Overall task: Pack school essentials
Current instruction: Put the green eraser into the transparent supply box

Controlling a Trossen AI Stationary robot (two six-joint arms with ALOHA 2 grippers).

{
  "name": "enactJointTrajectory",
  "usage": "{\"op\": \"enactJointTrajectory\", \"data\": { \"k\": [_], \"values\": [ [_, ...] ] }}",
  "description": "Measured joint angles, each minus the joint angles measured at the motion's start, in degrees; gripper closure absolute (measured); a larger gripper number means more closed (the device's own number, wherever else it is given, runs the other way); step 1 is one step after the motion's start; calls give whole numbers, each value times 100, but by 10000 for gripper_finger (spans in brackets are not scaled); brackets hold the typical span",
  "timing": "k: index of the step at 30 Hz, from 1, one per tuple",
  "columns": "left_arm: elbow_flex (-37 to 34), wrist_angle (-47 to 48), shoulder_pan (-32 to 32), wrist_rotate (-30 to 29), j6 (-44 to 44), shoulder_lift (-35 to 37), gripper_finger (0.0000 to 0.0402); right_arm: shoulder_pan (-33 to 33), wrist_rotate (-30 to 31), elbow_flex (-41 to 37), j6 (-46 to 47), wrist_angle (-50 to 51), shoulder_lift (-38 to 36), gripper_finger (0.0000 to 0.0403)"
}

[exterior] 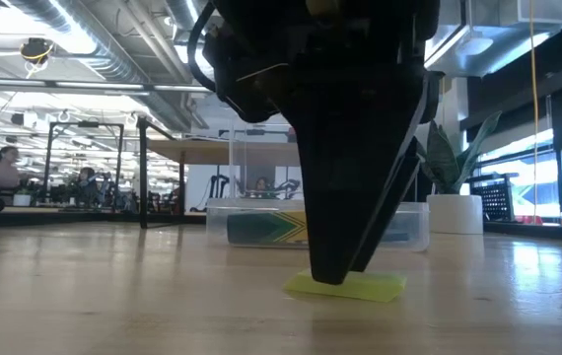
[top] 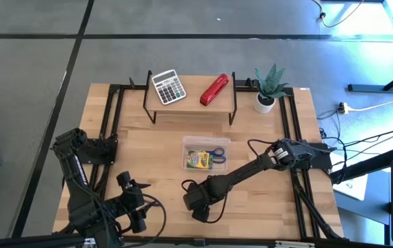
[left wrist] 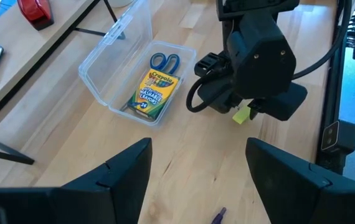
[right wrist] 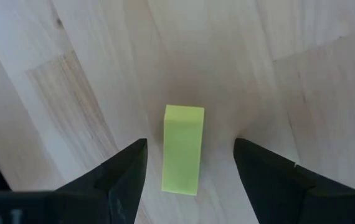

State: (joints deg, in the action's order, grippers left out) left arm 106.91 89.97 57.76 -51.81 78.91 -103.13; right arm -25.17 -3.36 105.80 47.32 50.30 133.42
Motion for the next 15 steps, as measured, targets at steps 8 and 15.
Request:
{"op": "enactJointTrajectory", "data": {
  "k": [8, 15],
  "values": [
    [-1, 0, 1, 0, 0, 0, 148, -44, 211, -2, -253, 18, 14, 159],
    [0, 0, 2, 0, 0, 0, 148, -189, 543, -5, -762, 62, 49, 159]
  ]
}}
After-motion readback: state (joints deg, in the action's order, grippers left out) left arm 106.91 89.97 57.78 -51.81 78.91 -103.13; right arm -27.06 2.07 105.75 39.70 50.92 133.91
